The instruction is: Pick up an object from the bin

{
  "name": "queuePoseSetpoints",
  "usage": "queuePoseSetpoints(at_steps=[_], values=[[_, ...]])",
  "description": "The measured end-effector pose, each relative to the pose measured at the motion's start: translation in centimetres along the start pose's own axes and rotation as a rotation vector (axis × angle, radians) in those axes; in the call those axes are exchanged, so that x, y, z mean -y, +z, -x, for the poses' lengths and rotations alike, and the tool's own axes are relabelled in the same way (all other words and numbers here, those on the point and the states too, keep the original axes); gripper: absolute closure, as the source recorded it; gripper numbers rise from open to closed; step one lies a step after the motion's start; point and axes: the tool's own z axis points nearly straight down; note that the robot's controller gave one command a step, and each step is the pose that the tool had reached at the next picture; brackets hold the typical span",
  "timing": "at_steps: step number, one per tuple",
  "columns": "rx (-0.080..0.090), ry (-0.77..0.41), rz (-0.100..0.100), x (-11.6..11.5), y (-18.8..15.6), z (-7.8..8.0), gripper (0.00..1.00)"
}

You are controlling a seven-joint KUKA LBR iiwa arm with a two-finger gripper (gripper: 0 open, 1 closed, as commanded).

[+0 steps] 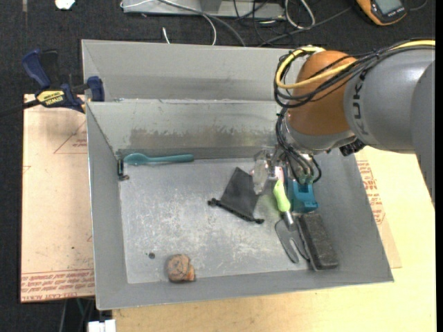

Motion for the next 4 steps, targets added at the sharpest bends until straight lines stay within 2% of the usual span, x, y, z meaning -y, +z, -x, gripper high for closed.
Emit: queuePoseSetpoints(at_steps=[1,2,3,4], values=[[0.000,0.000,0.000,0.0,0.0,0.0,0.00],[0.000,0.000,0.000,0.0,0.0,0.0,0.00],[0.006,-0.008,0.000,-0.5,4.5,0.6,0.00],[0.020,0.043,0.003,-0.5,6.1,0.5,1.00]])
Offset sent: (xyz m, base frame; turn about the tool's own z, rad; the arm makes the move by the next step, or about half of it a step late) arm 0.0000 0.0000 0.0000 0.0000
